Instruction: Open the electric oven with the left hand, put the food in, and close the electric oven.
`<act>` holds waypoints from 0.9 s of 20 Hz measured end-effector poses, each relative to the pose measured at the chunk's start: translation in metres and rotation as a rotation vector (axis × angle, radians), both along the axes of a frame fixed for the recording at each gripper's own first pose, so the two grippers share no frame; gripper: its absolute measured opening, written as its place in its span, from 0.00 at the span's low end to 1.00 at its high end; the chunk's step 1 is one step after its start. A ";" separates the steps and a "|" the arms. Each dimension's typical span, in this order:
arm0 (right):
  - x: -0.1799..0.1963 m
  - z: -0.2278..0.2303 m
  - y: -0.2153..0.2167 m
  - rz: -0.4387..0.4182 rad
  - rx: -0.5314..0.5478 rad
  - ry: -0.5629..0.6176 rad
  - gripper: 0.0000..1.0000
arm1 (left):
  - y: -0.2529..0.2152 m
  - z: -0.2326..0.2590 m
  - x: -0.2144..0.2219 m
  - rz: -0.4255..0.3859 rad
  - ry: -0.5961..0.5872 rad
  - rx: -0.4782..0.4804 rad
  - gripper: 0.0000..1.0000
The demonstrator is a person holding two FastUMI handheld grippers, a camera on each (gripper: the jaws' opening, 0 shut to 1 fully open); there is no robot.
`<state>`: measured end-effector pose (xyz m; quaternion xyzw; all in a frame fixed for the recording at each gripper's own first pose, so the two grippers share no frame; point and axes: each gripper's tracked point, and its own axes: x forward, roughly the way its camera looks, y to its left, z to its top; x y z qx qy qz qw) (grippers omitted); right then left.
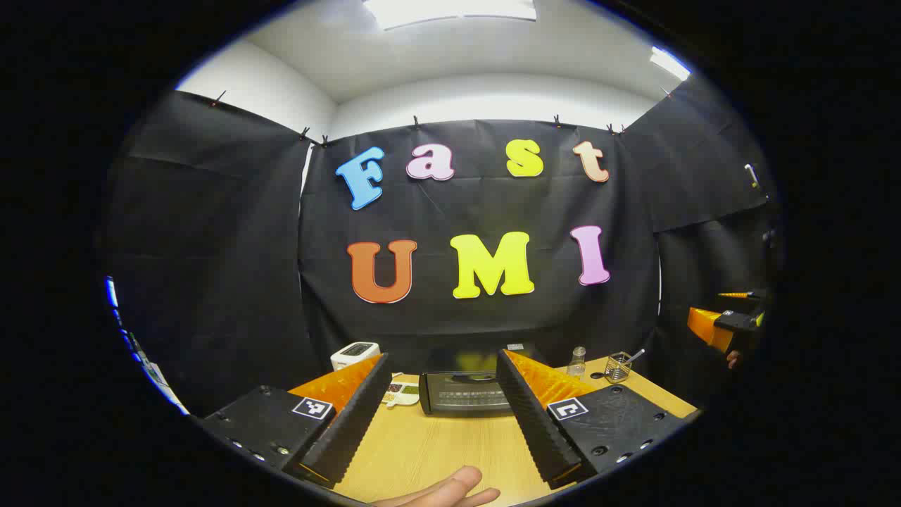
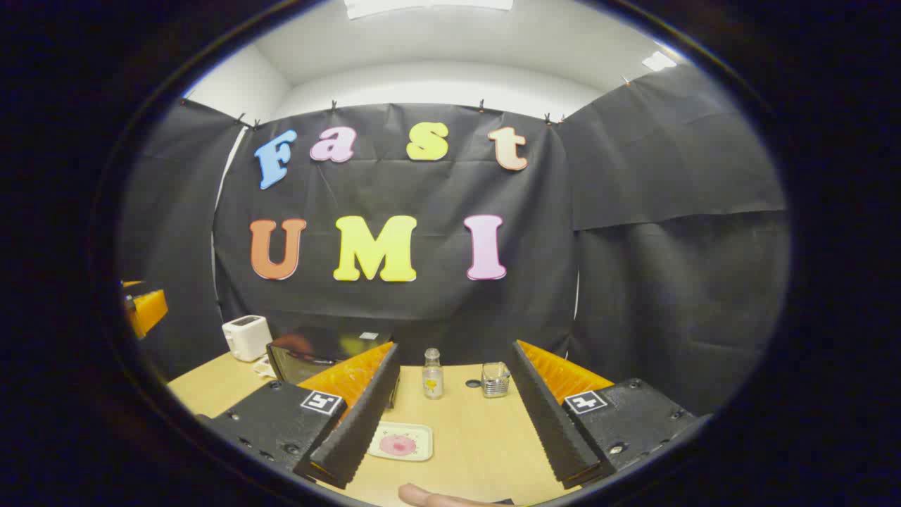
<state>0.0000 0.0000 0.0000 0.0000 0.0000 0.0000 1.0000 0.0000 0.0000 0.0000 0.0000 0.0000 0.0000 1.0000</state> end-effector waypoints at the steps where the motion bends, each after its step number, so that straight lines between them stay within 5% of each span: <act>1: -0.005 0.011 -0.002 0.003 0.014 -0.019 0.99 | -0.001 -0.001 -0.001 -0.005 0.006 -0.005 0.95; 11: -0.039 0.049 -0.025 -0.011 -0.021 -0.111 0.97 | -0.008 0.006 0.007 -0.029 0.008 -0.015 0.95; 18: -0.027 0.045 -0.028 0.029 -0.012 -0.113 0.97 | -0.015 0.005 0.035 -0.023 0.006 -0.031 0.95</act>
